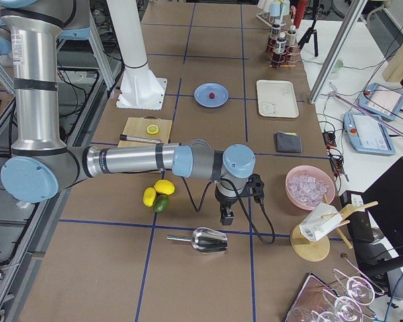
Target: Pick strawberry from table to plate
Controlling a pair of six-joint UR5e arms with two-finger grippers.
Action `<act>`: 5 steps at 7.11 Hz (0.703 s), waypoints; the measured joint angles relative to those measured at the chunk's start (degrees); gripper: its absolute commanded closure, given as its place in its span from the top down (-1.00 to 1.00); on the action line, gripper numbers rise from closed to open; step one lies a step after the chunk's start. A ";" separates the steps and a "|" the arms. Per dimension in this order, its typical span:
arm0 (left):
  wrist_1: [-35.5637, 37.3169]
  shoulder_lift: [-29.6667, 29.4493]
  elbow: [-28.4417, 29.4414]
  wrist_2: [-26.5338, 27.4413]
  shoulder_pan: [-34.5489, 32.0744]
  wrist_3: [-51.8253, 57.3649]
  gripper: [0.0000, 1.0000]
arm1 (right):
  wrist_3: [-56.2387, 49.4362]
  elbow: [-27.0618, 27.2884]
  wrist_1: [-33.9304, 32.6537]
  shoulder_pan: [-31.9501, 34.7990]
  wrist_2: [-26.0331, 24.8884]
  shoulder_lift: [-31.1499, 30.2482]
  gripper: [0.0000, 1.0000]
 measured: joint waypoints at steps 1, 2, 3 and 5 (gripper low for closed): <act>-1.94 0.07 1.05 -0.12 0.03 0.13 1.00 | 0.40 0.07 0.13 -1.73 -0.12 0.25 1.00; -4.46 -0.14 1.40 -0.18 0.04 0.21 1.00 | 1.11 0.36 0.18 -2.81 0.02 0.22 1.00; -7.30 -0.81 1.85 -0.06 0.02 0.24 1.00 | 1.48 0.79 0.21 -3.26 0.17 0.12 1.00; -9.78 -2.12 2.35 0.59 -0.13 0.28 1.00 | 1.66 1.08 0.52 -3.44 0.24 0.08 1.00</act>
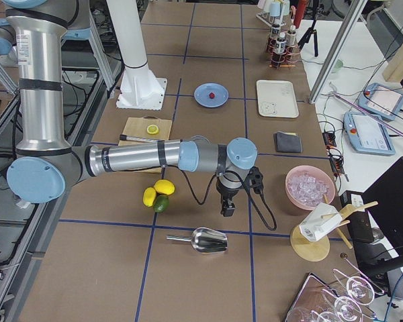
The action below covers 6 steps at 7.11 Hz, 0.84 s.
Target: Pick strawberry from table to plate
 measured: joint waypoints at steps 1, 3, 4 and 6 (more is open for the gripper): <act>-0.21 -0.21 1.02 0.28 0.05 0.01 1.00 | 0.01 -0.02 0.21 -0.03 0.04 -0.01 1.00; -0.27 0.32 1.73 0.52 -0.03 0.02 1.00 | 0.15 -0.47 1.20 -0.03 0.11 -0.03 1.00; -0.26 0.84 1.63 0.54 -0.17 0.02 1.00 | 1.30 -0.37 1.83 -0.04 0.34 0.00 1.00; -0.20 1.60 1.56 0.53 -0.30 0.00 1.00 | 7.15 -0.56 6.66 -0.04 0.66 0.02 1.00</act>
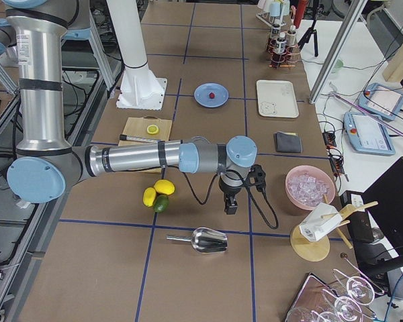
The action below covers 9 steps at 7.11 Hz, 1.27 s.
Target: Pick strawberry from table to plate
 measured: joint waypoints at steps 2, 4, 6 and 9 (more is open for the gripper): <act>-0.09 0.27 0.22 -0.09 0.00 -0.20 1.00 | 4.90 -0.18 4.18 0.00 -1.99 -0.47 1.00; -0.08 0.38 0.42 -0.02 0.03 -0.31 1.00 | 5.62 -0.25 5.13 0.00 -4.80 -0.84 1.00; -0.06 0.42 0.56 0.02 0.05 -0.33 1.00 | 6.02 -0.35 5.14 0.00 -4.92 -0.99 1.00; 0.08 1.54 0.39 0.06 -0.54 -1.97 1.00 | 6.36 -0.70 5.08 -0.18 -4.88 -1.06 1.00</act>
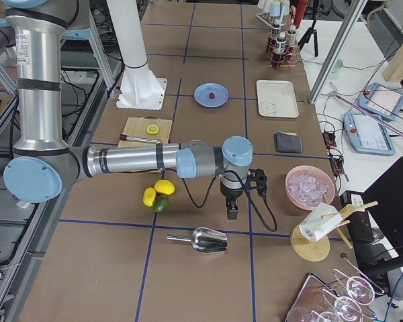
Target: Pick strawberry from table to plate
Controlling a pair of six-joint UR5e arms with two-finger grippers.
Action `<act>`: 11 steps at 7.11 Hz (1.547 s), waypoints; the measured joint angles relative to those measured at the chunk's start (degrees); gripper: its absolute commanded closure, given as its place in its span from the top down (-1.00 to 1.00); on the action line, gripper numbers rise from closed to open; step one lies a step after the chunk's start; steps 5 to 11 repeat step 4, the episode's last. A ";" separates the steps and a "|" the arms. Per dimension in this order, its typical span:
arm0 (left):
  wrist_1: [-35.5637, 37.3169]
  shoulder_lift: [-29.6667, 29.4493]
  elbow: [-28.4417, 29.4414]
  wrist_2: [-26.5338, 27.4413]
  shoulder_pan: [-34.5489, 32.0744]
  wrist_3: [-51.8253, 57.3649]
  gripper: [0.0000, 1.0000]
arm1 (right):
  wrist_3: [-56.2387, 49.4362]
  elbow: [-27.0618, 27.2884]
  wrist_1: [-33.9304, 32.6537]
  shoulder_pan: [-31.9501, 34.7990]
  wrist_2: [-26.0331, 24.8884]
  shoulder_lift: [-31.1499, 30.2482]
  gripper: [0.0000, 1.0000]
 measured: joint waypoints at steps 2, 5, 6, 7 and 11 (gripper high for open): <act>-0.04 0.38 -0.59 0.15 -0.42 -5.01 1.00 | 0.05 -0.10 0.00 -0.06 0.06 0.02 1.00; -0.07 0.29 -0.77 0.20 -0.52 -6.68 1.00 | 0.14 -0.18 -0.01 -0.08 0.07 0.01 1.00; -0.07 0.29 -0.77 0.20 -0.52 -6.68 1.00 | 0.14 -0.18 -0.01 -0.08 0.07 0.01 1.00; -0.07 0.29 -0.77 0.20 -0.52 -6.68 1.00 | 0.14 -0.18 -0.01 -0.08 0.07 0.01 1.00; -0.07 0.29 -0.77 0.20 -0.52 -6.68 1.00 | 0.14 -0.18 -0.01 -0.08 0.07 0.01 1.00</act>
